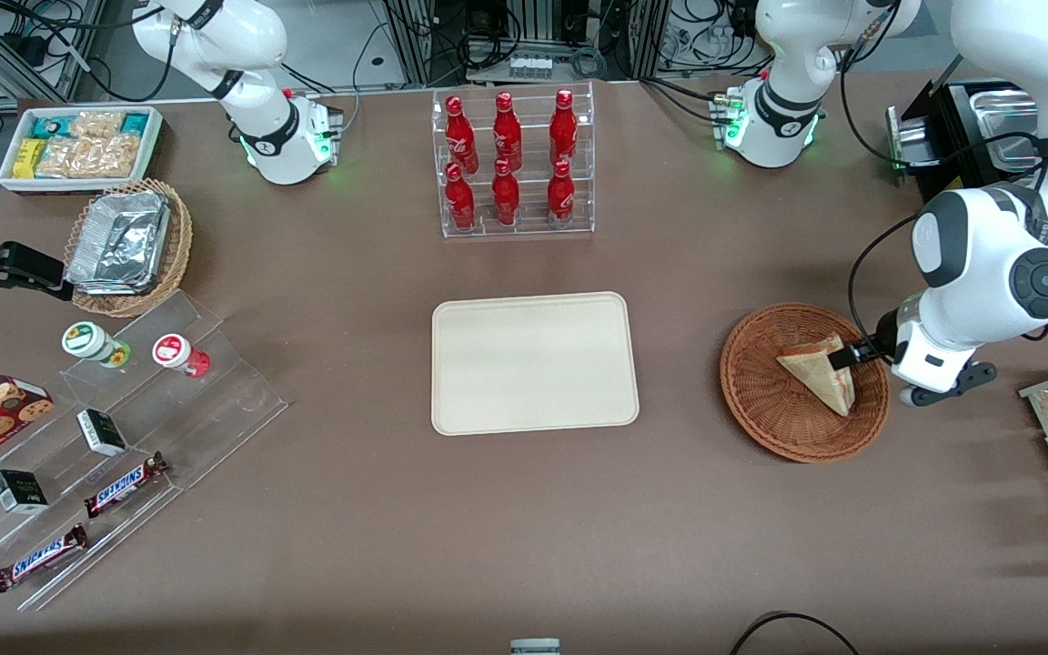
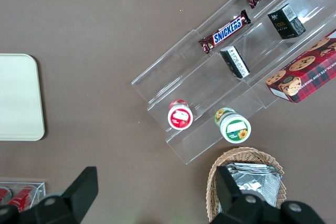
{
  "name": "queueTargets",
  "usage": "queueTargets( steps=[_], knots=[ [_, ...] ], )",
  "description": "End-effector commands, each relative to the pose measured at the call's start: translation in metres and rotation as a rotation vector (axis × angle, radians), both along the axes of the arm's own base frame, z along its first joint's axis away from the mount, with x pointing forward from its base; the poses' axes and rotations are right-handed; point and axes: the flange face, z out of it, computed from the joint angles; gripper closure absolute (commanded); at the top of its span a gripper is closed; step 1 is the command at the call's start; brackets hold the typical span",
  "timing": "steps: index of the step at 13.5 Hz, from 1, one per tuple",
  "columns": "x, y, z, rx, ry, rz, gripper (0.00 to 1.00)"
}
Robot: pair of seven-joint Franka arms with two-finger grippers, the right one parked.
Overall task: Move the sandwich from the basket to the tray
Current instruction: 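Lower the open left gripper over the wrapped sandwich in the wicker basket, then close the left gripper on the sandwich's wrapped corner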
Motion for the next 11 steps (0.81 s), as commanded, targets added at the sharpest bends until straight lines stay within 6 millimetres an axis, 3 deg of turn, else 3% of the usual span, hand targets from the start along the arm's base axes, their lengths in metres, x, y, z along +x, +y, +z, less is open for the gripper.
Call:
queueTargets(
  steps=[1,6,11],
  knots=[
    [-0.003,-0.006,0.007,0.023,-0.029,0.147,0.00],
    [-0.022,-0.007,-0.020,0.023,-0.086,0.195,0.00],
    [-0.030,-0.007,-0.029,0.027,-0.068,0.213,0.00]
  ],
)
